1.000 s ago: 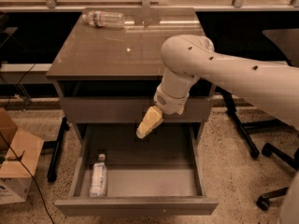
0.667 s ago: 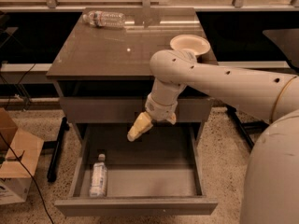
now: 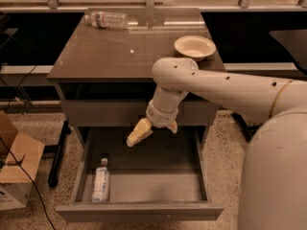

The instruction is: Pick blue plastic bottle from middle drawer and place on counter

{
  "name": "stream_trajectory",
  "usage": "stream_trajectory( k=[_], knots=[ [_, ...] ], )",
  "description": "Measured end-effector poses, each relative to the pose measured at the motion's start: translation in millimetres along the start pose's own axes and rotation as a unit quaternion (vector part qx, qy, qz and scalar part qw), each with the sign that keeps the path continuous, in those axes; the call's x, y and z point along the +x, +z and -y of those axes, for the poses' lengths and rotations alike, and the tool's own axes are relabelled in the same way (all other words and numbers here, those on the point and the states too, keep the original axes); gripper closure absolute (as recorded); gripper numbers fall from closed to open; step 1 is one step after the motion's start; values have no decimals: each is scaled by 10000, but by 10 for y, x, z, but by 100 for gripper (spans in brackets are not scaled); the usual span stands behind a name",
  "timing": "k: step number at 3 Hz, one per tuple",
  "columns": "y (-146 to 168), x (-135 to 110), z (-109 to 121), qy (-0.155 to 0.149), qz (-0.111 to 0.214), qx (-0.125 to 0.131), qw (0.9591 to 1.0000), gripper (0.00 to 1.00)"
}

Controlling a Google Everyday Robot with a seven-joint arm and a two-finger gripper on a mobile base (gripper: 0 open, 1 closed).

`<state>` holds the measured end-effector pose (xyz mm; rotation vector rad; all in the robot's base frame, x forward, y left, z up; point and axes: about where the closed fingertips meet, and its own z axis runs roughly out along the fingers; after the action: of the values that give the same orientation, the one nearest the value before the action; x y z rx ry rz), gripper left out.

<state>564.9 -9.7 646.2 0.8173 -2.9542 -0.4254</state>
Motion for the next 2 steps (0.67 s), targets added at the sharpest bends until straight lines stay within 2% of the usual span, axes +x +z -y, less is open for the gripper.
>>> stream_trajectory(
  k=[1, 2],
  knots=[
    [485, -134, -149, 597, -265, -221, 9976, 0],
    [933, -313, -351, 1053, -468, -438, 9924, 0]
  ],
)
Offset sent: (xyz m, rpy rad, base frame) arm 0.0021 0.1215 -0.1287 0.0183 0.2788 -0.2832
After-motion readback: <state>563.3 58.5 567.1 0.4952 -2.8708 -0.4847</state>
